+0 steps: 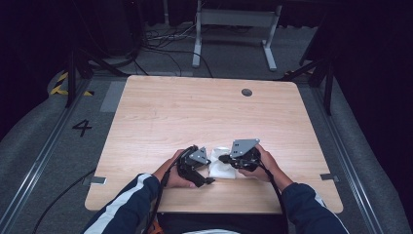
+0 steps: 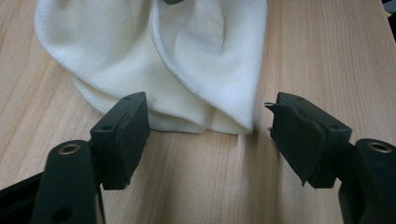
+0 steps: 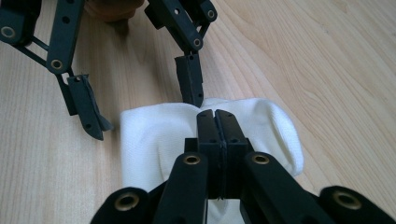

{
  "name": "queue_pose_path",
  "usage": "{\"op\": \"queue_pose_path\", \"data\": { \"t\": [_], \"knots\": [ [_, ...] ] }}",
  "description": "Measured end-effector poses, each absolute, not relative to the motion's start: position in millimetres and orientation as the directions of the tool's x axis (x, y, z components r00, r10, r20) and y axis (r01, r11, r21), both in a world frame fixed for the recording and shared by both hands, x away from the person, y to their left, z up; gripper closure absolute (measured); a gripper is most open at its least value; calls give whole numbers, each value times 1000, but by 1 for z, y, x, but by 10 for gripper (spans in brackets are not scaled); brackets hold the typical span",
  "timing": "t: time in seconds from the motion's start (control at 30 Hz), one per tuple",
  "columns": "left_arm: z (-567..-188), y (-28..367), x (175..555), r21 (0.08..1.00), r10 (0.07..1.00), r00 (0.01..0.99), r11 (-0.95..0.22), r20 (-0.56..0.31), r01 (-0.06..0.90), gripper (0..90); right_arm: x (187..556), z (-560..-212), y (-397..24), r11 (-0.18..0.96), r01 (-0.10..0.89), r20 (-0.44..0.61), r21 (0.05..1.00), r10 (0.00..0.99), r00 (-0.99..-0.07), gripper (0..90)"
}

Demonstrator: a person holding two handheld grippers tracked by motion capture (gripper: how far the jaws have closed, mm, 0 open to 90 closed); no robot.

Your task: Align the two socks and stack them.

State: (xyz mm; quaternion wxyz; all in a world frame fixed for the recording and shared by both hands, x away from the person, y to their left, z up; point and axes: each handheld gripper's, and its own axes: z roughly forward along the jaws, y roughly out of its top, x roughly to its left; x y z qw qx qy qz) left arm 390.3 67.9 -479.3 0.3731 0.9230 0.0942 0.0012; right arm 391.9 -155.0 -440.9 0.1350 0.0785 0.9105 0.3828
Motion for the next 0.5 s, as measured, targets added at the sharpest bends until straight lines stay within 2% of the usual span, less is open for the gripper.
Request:
{"op": "queue_pose_path", "data": {
  "t": [0.27,0.5],
  "knots": [
    [-480,69,391,690,171,983,-703,-71,173,306,397,-425,-158,647,15,-236,762,299,-925,900],
    [-478,69,392,684,170,982,-707,-84,181,307,420,-436,-153,654,76,-232,752,372,-899,900]
  ]
}}
